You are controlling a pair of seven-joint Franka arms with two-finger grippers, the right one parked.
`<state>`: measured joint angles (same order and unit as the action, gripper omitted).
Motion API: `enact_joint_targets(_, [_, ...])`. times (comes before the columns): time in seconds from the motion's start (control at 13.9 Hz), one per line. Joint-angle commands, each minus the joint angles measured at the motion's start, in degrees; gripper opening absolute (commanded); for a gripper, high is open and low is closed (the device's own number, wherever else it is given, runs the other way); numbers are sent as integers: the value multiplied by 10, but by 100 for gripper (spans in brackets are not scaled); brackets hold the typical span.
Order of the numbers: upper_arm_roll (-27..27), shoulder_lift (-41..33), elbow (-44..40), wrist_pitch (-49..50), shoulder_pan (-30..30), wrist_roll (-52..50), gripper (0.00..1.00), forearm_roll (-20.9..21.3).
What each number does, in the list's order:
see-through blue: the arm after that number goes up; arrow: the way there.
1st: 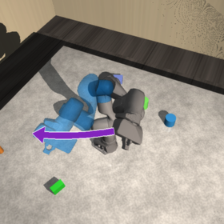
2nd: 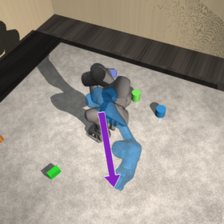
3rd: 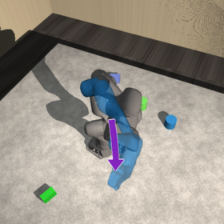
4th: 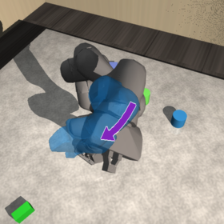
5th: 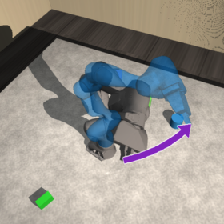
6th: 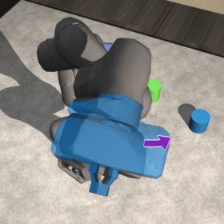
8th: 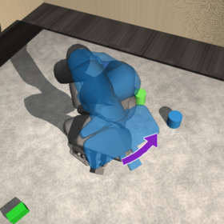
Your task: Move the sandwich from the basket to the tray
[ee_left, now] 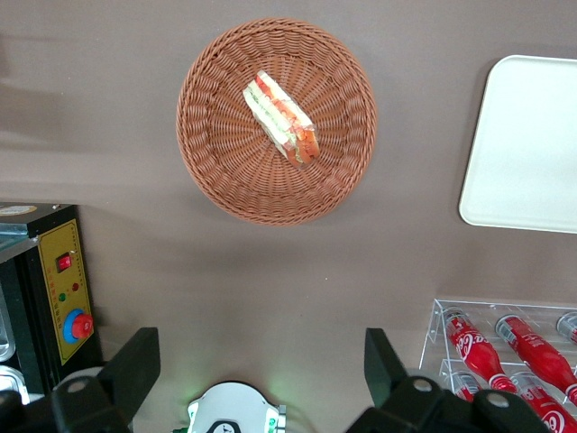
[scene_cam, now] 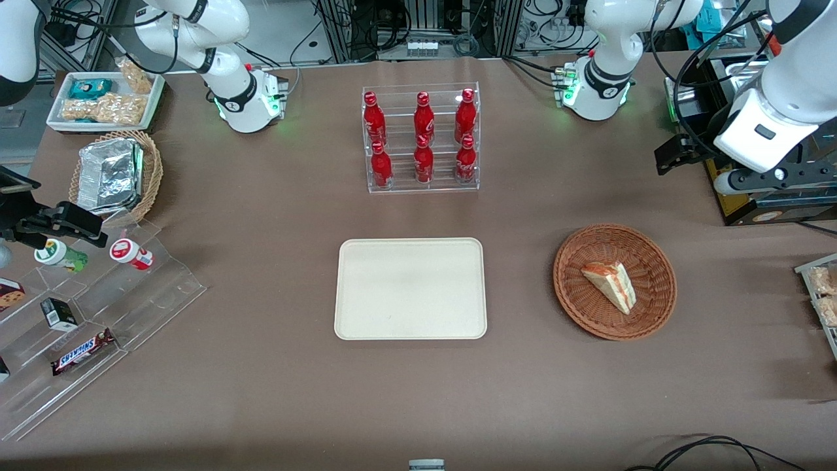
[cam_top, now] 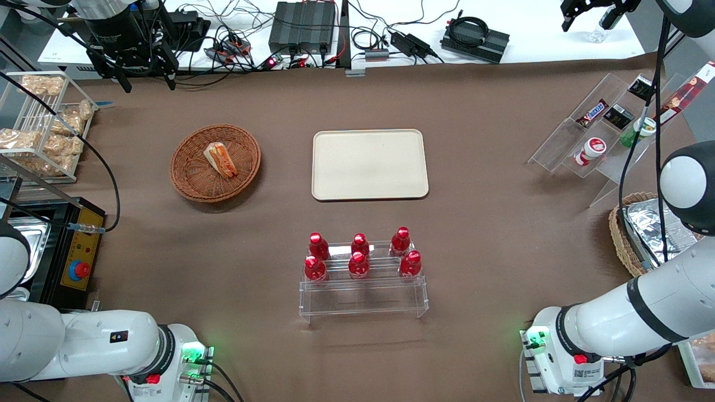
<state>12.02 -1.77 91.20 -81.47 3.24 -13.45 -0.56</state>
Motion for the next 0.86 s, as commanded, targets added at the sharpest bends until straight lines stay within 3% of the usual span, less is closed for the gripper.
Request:
enact_joint_targets(0.0, [-3, -10, -1, 2, -2, -1, 100, 1])
enact_joint_targets(0.5, [-5, -1, 2, 11, 4, -15, 100, 7])
enact_joint_targets(0.79, [-5, 6, 49, 12, 16, -131, 100, 14])
